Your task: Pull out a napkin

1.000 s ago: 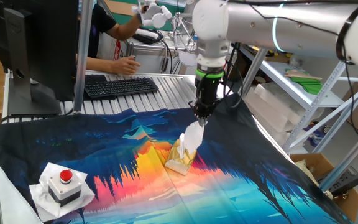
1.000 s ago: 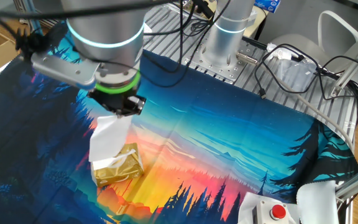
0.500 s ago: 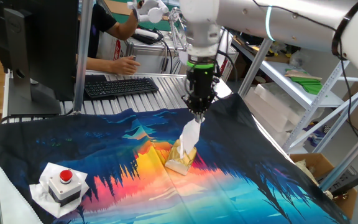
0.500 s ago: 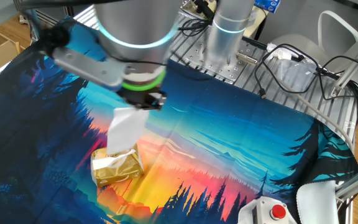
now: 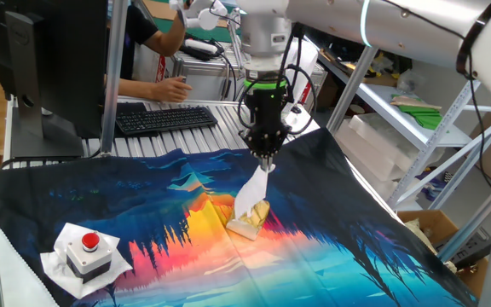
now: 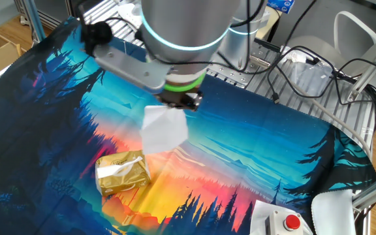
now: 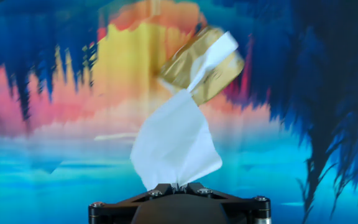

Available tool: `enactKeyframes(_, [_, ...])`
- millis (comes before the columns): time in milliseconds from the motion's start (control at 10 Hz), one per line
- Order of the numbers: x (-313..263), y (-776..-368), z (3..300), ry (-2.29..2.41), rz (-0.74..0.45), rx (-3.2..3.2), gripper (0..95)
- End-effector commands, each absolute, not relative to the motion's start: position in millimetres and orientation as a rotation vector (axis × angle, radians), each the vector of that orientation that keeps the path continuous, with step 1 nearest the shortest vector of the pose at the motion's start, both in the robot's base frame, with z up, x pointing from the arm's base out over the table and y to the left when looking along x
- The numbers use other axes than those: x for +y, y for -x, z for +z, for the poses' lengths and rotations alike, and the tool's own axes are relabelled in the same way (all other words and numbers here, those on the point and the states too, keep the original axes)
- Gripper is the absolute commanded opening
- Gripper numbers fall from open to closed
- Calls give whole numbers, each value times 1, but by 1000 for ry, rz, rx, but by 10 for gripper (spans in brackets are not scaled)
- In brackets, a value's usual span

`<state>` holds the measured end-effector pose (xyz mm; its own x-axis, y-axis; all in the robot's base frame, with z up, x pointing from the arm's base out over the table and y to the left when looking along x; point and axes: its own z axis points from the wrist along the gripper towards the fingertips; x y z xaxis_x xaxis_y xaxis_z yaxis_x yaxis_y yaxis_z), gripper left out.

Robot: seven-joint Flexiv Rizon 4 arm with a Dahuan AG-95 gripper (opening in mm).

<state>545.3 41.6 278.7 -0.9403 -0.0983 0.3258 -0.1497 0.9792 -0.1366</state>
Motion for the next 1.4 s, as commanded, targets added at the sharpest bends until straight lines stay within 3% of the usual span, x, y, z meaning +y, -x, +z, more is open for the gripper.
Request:
enactKeyframes(100, [56, -526, 275, -208, 229, -2827, 0])
enactKeyframes(1200, [72, -474, 262, -187, 268, -2919, 0])
enactKeyframes(1300, [72, -472, 261, -189, 264, -2920, 190])
enactKeyframes(1400, [72, -471, 261, -189, 253, -2921, 190])
